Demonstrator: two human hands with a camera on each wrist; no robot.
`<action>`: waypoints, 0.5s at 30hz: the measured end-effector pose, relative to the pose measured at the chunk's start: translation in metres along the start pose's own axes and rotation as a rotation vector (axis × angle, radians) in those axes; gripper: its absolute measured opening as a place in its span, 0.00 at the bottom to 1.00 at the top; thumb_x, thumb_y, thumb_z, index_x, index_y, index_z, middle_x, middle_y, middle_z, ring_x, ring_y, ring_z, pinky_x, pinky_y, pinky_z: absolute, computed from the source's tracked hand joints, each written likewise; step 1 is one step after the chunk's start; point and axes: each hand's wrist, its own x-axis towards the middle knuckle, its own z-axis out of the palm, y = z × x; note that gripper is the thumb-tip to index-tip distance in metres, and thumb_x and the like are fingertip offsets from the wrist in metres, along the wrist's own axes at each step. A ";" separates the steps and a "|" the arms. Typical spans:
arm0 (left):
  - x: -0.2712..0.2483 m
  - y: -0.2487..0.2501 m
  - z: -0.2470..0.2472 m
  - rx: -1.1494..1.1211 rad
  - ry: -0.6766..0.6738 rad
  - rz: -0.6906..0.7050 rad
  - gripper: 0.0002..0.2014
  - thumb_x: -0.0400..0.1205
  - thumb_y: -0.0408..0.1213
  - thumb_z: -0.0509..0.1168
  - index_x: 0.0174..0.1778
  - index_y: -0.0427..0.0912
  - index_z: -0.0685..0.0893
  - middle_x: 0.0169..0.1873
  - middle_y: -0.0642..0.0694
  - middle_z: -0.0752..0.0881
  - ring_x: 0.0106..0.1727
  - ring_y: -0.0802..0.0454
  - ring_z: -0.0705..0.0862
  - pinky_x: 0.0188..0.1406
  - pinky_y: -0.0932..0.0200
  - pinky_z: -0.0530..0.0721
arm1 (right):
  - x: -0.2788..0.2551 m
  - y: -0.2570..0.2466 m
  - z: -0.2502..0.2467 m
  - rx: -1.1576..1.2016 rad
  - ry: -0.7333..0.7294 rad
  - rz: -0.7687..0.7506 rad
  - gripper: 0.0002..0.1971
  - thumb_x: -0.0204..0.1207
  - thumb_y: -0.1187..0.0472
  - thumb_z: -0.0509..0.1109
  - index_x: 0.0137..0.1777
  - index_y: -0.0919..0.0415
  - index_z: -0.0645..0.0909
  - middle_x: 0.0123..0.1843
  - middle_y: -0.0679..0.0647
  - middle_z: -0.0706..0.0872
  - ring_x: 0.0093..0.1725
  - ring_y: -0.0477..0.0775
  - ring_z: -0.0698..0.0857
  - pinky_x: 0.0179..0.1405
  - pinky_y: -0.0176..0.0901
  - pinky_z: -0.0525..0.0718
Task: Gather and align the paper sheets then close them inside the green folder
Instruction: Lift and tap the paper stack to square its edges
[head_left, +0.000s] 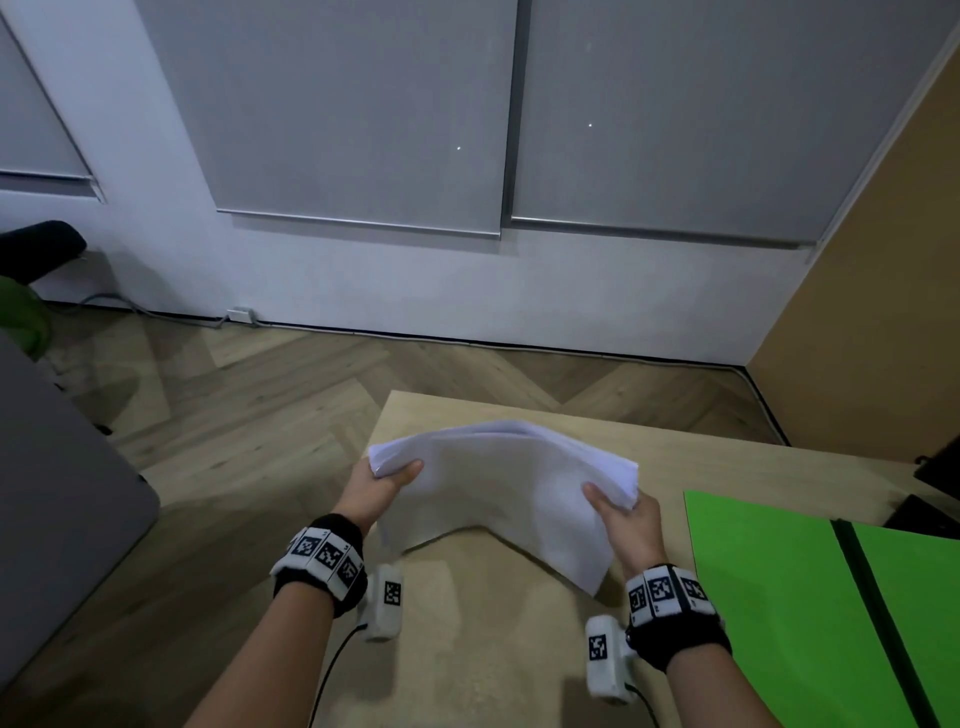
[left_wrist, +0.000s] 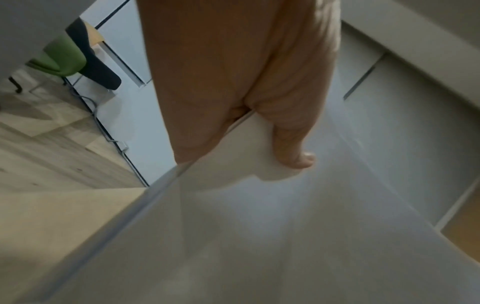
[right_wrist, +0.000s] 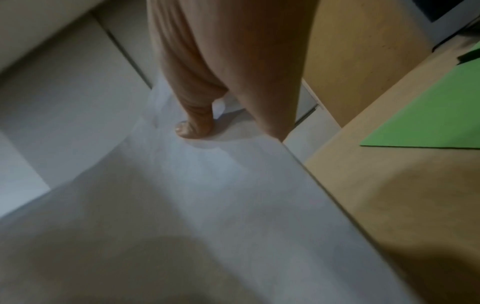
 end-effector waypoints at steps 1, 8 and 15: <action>-0.003 0.006 0.003 -0.027 0.016 0.010 0.18 0.77 0.34 0.73 0.63 0.37 0.84 0.56 0.36 0.89 0.57 0.40 0.88 0.56 0.50 0.85 | 0.000 -0.010 -0.002 0.036 0.005 -0.049 0.10 0.68 0.65 0.79 0.48 0.63 0.85 0.48 0.62 0.91 0.42 0.57 0.88 0.44 0.42 0.88; -0.023 0.011 -0.006 -0.026 -0.115 0.105 0.19 0.69 0.33 0.78 0.57 0.37 0.89 0.49 0.45 0.93 0.52 0.50 0.91 0.45 0.66 0.86 | -0.008 -0.027 -0.018 0.108 -0.098 -0.220 0.09 0.70 0.64 0.77 0.50 0.59 0.85 0.45 0.51 0.91 0.41 0.44 0.89 0.44 0.34 0.87; -0.020 0.004 0.007 -0.007 -0.043 0.023 0.23 0.58 0.53 0.80 0.44 0.43 0.91 0.41 0.46 0.92 0.45 0.49 0.88 0.48 0.57 0.82 | 0.001 -0.007 -0.013 0.167 0.070 -0.089 0.10 0.74 0.52 0.73 0.38 0.59 0.84 0.38 0.54 0.86 0.41 0.52 0.81 0.42 0.43 0.78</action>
